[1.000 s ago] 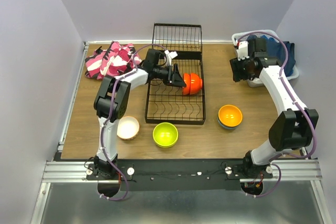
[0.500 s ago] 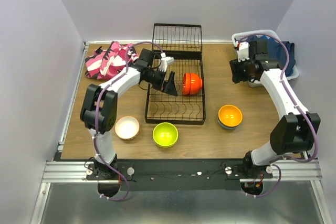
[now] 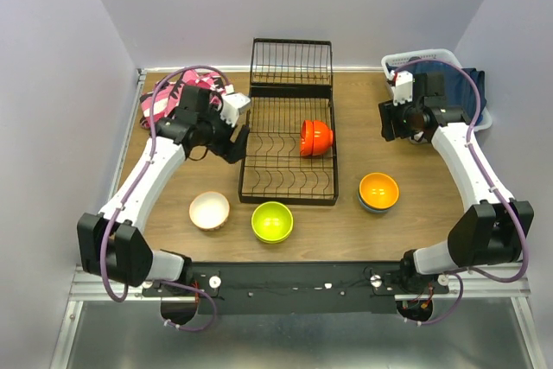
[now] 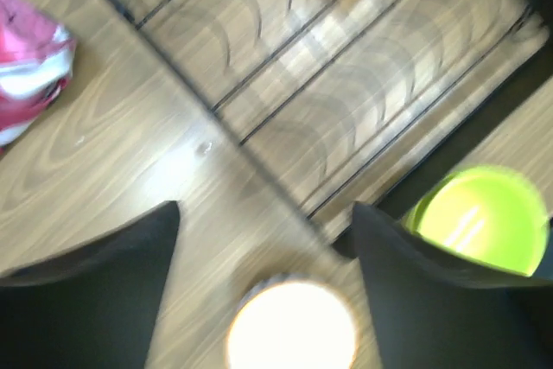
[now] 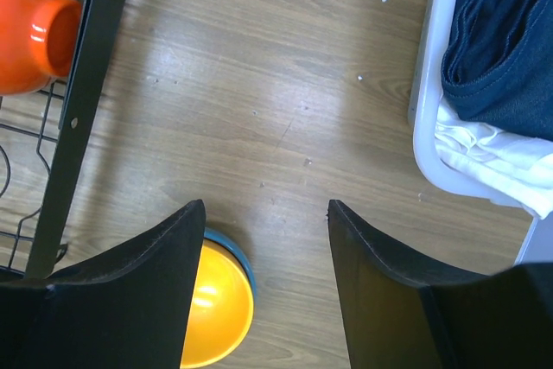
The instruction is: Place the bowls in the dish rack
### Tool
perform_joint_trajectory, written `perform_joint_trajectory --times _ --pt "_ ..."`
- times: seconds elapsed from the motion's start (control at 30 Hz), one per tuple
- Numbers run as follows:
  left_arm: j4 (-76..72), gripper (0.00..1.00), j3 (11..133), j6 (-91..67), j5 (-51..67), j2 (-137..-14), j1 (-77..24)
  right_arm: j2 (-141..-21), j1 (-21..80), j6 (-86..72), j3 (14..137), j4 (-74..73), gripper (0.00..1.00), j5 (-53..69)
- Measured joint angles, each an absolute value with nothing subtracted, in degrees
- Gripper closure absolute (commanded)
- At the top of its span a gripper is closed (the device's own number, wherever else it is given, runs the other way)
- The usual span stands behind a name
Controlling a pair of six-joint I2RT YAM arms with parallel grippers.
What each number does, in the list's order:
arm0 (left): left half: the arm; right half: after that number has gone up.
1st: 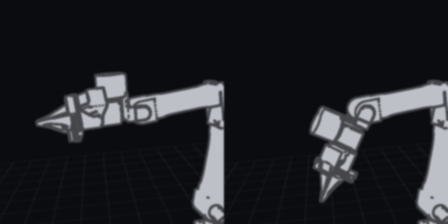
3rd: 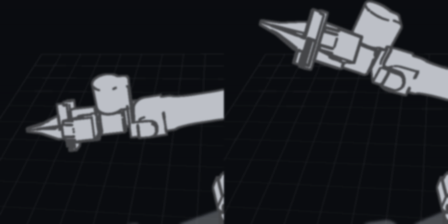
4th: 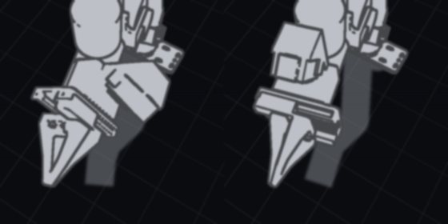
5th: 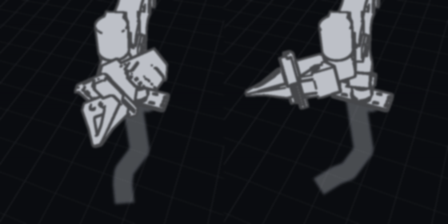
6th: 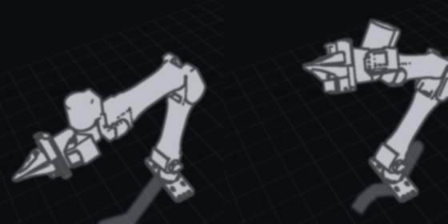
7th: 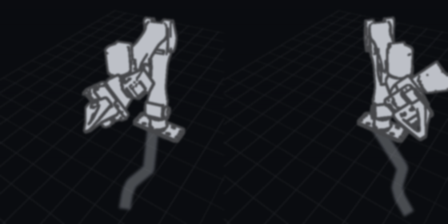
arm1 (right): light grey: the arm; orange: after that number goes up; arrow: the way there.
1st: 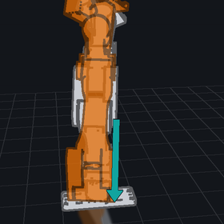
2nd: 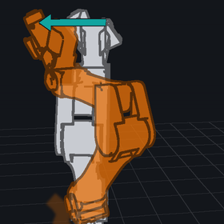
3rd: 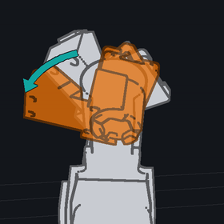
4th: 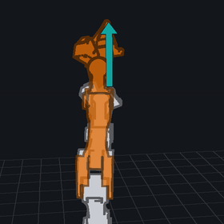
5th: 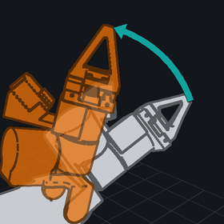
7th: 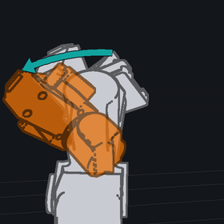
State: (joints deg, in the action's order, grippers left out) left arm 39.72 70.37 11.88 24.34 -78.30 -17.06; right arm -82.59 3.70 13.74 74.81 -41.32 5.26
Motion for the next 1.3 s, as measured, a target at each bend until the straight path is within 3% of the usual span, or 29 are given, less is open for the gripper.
perform_joint_trajectory --times 0.3,0.67,0.73,1.17,1.3 --pt "58.04 0.27 57.08 37.06 23.03 -67.02 -16.47 -81.95 3.7 13.52 74.81 -39.92 0.33 6.11" --pt "60.4 0.28 43.86 37.87 17.02 -63.75 -23.22 -80.77 3.7 12.97 73.95 -39.72 0.32 7.25" --pt "59.07 0.33 41.63 37.43 15.55 -63.81 -23.22 -80.6 3.7 12.91 73.69 -39.7 0.32 7.25" --pt "54.65 0.96 39.59 35.48 12.38 -64.25 -23.27 -77.93 3.7 12.01 71.11 -39.44 0.32 7.35" --pt "55.51 1.0 40.12 36.69 11.55 -62.17 -23.2 -77.89 3.7 12.01 71.07 -39.4 0.32 7.33"
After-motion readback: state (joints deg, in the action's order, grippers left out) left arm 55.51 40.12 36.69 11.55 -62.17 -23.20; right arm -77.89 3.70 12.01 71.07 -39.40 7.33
